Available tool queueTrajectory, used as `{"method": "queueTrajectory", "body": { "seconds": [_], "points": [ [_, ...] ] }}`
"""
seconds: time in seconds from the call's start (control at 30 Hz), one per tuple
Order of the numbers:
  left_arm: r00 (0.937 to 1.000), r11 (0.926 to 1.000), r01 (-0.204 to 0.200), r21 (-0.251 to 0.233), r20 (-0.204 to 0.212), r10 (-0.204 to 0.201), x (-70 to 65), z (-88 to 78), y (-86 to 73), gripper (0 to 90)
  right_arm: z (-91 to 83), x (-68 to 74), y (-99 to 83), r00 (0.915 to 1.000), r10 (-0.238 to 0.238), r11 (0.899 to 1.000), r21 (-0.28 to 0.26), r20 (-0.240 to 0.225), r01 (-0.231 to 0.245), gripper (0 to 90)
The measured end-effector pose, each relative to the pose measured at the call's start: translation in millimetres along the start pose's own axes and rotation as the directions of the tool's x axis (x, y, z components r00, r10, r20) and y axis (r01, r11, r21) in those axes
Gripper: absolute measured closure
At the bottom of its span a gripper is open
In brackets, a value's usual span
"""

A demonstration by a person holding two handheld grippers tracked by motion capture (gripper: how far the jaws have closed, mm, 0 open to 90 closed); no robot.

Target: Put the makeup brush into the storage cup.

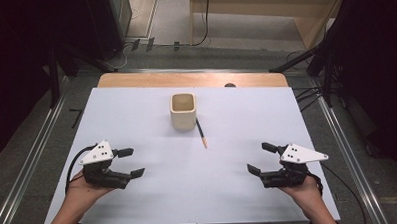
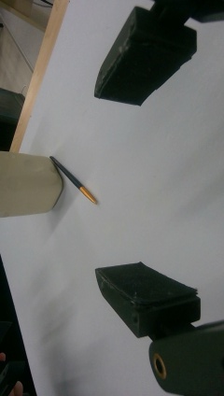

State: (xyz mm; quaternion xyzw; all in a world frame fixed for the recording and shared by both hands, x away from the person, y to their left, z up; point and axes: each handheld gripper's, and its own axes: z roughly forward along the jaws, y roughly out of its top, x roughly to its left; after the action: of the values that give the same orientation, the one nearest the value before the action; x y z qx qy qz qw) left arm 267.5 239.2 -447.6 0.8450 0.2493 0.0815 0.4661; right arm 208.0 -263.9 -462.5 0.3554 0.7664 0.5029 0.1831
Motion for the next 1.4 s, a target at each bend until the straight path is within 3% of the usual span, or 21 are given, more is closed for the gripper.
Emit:
{"method": "queueTrajectory", "body": {
  "seconds": [0.57, 0.83, 1.4],
  "points": [
    [0.9998, 0.9987, 0.013, 0.049, -0.015, -0.012, 1.1, -0.6, 0.0, 22.8, 1.1, -0.3, 0.1, 0.9999, -0.012, 1.000, 0.007, 0.005, 0.012, 14.0],
    [0.9992, 0.9961, 0.029, 0.084, -0.029, -0.026, 1.1, 0.9, 0.7, 22.8, 1.1, -0.8, -0.8, 1.0000, 0.000, 1.000, 0.012, 0.009, 0.000, 14.0],
    [0.9971, 0.9928, 0.069, 0.098, -0.040, -0.065, 3.5, 0.8, 0.6, 22.8, 1.6, -1.5, 0.0, 0.9985, 0.038, 0.999, 0.009, 0.040, -0.038, 14.0]
  ]
}}
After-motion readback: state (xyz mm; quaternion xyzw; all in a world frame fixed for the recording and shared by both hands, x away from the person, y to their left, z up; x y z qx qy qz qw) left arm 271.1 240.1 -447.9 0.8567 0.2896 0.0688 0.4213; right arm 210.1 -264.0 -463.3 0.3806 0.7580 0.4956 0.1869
